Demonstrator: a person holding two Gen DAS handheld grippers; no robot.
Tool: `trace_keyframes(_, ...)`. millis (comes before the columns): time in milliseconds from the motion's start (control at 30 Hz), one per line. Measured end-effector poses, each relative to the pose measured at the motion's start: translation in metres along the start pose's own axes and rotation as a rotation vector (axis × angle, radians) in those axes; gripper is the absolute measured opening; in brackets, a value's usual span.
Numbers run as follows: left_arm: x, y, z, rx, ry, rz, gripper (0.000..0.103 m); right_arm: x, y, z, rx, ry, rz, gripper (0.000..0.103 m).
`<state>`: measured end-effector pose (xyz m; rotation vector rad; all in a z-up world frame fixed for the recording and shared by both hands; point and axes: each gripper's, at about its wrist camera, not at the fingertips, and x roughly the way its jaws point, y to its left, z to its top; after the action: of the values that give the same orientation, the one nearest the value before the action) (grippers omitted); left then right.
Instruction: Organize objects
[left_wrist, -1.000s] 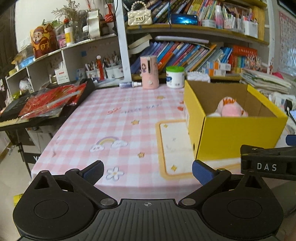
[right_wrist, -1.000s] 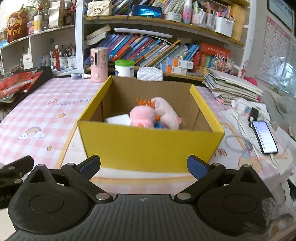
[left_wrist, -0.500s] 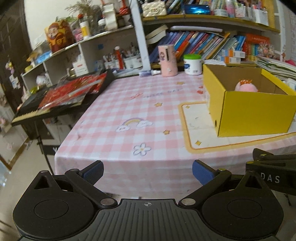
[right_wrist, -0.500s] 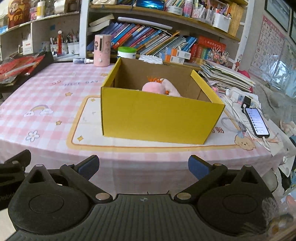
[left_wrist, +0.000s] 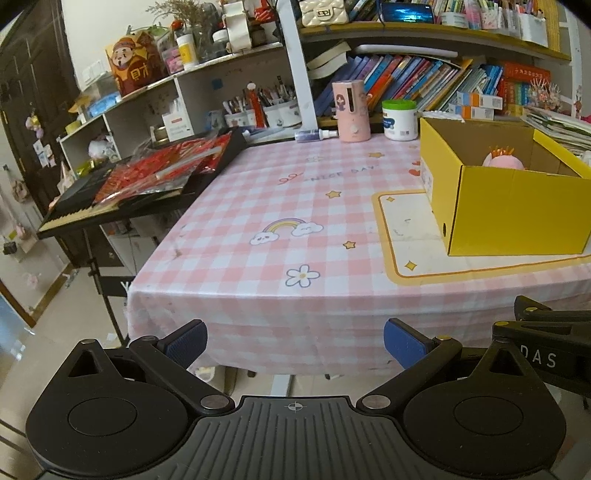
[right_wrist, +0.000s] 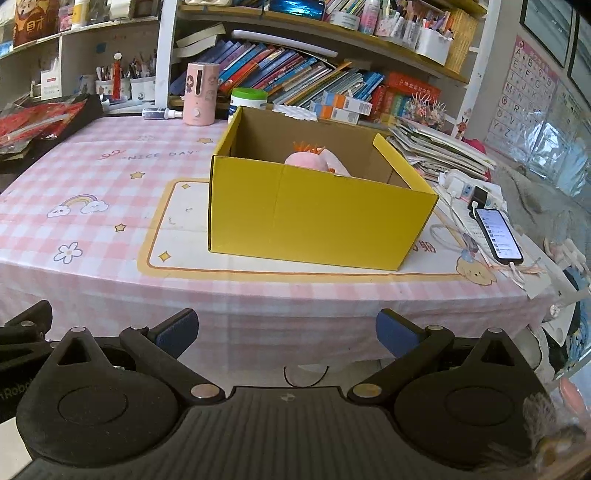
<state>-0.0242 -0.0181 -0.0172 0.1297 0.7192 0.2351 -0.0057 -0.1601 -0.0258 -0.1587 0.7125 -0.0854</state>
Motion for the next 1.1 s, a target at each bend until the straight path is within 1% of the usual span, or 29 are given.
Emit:
trace_keyframes(367, 0.000, 0.005, 0.000, 0.000, 0.008, 0.015, 0.103, -0.003, 0.007, 0.000, -0.009, 0.003, 0.004, 0.103)
trace_keyframes(1100, 0.007, 0.010, 0.001, -0.003, 0.030, -0.004, 0.103, -0.001, 0.011, 0.002, -0.010, 0.017, -0.003, 0.103)
